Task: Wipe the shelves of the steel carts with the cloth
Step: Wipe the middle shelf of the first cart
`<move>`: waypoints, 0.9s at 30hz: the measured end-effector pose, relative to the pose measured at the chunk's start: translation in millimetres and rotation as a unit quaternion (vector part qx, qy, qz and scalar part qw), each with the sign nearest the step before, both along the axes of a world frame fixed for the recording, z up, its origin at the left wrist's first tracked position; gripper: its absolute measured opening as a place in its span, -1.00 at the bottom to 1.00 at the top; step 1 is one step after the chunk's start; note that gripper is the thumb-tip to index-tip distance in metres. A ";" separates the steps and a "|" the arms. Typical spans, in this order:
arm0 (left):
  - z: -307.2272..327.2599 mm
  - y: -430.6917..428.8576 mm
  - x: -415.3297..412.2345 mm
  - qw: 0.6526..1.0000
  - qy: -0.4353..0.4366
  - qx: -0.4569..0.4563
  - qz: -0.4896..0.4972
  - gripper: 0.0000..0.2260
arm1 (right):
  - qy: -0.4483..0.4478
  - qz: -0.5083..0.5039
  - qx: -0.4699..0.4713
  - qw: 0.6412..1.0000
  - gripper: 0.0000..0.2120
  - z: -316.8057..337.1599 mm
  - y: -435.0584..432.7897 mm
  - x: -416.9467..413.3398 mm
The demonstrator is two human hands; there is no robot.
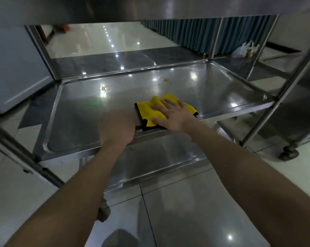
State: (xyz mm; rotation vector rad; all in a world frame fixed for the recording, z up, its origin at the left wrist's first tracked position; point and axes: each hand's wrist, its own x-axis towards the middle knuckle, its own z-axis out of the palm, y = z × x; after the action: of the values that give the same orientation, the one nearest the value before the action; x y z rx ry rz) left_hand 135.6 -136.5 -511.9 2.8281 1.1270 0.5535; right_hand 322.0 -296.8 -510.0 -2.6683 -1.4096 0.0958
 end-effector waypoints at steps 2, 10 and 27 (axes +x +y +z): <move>0.5 1.6 -0.4 1.000 0.008 0.006 -0.003 -0.59 | 0.011 0.010 -0.002 1.000 -0.19 3.2 -10.7 9.5; 4.2 5.4 -5.9 0.999 -0.039 -0.010 -0.004 -0.63 | 0.023 -0.047 -0.047 0.998 -0.31 15.6 -111.5 130.4; 12.1 -119.7 149.7 1.000 -0.005 -0.009 0.017 -0.62 | 0.005 -0.009 -0.013 1.000 -0.10 -2.7 -92.3 134.6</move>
State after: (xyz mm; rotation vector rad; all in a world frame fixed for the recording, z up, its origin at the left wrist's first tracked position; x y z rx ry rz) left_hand 285.3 -256.2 -499.8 2.7934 1.1752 0.5558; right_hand 456.6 -389.1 -512.7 -2.6969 -1.3915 0.1264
